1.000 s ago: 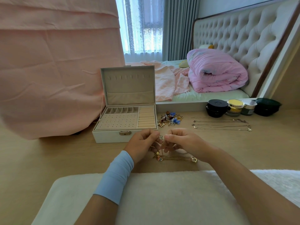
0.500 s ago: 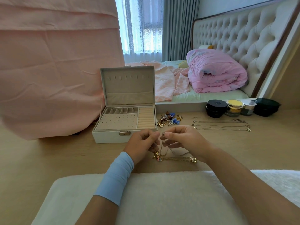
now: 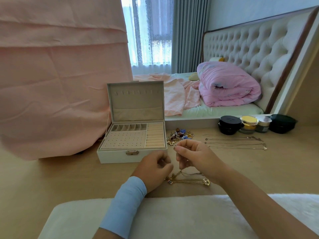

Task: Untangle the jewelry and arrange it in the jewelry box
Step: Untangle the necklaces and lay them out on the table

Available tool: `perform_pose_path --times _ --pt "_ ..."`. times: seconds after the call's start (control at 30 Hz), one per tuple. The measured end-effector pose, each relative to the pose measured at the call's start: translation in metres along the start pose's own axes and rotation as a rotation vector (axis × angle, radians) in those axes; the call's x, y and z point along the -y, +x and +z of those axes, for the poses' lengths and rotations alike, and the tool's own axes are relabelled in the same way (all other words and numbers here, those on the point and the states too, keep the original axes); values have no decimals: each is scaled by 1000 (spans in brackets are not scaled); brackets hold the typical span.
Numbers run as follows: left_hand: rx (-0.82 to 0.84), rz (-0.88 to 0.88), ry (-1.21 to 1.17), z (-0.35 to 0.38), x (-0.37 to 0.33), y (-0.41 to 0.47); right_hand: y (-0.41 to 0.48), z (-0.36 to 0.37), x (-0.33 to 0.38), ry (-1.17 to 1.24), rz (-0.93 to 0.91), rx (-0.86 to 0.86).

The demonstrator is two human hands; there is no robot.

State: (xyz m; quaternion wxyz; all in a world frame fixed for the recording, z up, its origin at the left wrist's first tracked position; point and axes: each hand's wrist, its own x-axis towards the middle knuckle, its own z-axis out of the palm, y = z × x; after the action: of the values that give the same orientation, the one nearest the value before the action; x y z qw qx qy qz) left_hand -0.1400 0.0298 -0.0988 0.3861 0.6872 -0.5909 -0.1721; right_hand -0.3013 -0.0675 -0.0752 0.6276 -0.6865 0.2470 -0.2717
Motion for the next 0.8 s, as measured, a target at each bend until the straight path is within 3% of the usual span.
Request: perform_pose_path --times 0.2,0.4,0.8 --pt "123 -89 -631 10 -14 0 0 6 4 -57 -98 -55" --pt "257 -104 -555 9 -13 -1 -1 6 10 -35 -133 -62" --pt "251 -38 -306 6 -7 1 -1 10 17 37 -166 -104"
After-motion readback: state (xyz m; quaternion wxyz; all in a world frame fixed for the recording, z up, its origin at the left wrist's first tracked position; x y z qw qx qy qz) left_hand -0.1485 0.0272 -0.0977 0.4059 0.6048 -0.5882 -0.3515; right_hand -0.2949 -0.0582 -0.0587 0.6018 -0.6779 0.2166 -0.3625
